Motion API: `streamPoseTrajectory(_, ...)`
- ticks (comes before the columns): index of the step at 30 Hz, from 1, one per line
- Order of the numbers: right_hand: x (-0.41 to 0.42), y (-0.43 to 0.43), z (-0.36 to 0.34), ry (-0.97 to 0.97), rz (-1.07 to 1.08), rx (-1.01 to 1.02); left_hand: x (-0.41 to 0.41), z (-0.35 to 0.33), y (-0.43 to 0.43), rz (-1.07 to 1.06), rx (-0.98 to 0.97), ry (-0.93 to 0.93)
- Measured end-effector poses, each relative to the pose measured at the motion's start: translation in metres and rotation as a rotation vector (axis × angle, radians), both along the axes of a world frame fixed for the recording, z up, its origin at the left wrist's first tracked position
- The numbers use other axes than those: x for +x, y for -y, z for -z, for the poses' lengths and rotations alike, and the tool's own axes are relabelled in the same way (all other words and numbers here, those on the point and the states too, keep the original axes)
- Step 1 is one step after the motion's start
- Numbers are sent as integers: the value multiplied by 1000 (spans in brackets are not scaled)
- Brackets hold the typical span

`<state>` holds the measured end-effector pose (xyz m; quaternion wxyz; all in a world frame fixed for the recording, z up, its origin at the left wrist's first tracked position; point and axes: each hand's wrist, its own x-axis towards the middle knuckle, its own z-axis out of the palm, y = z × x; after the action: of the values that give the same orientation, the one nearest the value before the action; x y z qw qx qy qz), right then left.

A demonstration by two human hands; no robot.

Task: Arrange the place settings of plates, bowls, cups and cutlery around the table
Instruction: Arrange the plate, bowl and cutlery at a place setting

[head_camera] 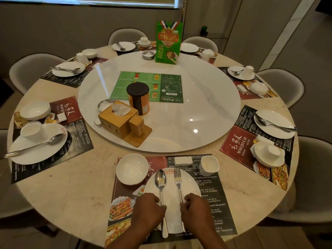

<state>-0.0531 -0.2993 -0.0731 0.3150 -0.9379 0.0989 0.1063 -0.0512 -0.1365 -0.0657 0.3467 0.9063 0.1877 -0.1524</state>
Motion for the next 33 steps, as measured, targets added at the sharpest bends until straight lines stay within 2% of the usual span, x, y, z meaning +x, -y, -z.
streamPoseTrajectory(6, 0, 30, -5, 197, 228, 54, -4, -5, -28, -105, -29, 167)
streamPoseTrajectory(10, -3, 42, -5, 34, 330, 288, -8, -2, -36, -136, -76, 167)
streamPoseTrajectory(16, -9, 45, 3, 8, 334, 345, -13, 2, -37, -135, -105, 158)
streamPoseTrajectory(33, -12, 51, 0, -17, 332, 350, -15, 5, -36, -195, -99, 193)
